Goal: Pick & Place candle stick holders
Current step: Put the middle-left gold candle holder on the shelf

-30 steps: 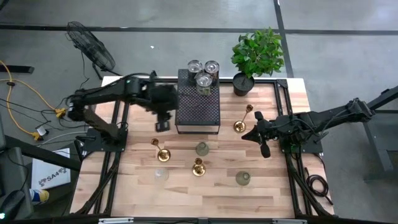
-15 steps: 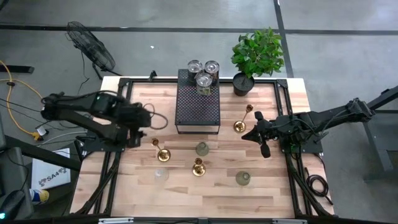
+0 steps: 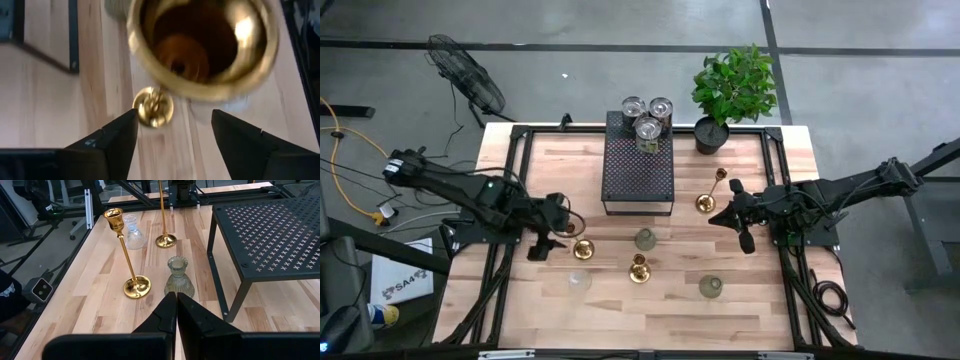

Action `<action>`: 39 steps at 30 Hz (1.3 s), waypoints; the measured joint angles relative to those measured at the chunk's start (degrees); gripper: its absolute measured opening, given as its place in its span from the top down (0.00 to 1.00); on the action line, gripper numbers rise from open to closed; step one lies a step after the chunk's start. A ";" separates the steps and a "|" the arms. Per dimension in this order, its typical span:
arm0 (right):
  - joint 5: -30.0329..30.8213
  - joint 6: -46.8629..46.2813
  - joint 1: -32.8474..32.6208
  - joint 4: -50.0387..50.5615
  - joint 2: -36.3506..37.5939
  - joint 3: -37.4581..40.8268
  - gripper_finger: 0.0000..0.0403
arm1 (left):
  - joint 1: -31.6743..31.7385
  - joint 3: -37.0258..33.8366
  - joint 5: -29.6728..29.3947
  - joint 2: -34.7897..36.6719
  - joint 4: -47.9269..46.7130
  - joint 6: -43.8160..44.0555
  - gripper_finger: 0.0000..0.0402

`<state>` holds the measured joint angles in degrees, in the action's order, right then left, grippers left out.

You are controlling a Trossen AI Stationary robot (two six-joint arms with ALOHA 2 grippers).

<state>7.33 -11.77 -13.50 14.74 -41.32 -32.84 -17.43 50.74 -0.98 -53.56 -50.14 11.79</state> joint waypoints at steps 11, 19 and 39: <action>-0.01 0.02 0.00 0.00 0.00 0.00 0.99 | 0.13 -0.85 -4.74 0.25 4.26 -0.85 0.47; 0.00 0.02 -0.02 -0.02 0.00 0.00 0.99 | 0.13 -0.85 -4.28 0.24 5.00 0.87 0.56; 0.00 0.02 0.00 -0.02 0.00 0.00 0.99 | 0.13 -0.85 -2.40 0.20 6.31 1.14 0.85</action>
<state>7.33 -11.75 -13.50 14.72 -41.32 -32.84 -17.30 49.89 -3.38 -53.36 -43.83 12.93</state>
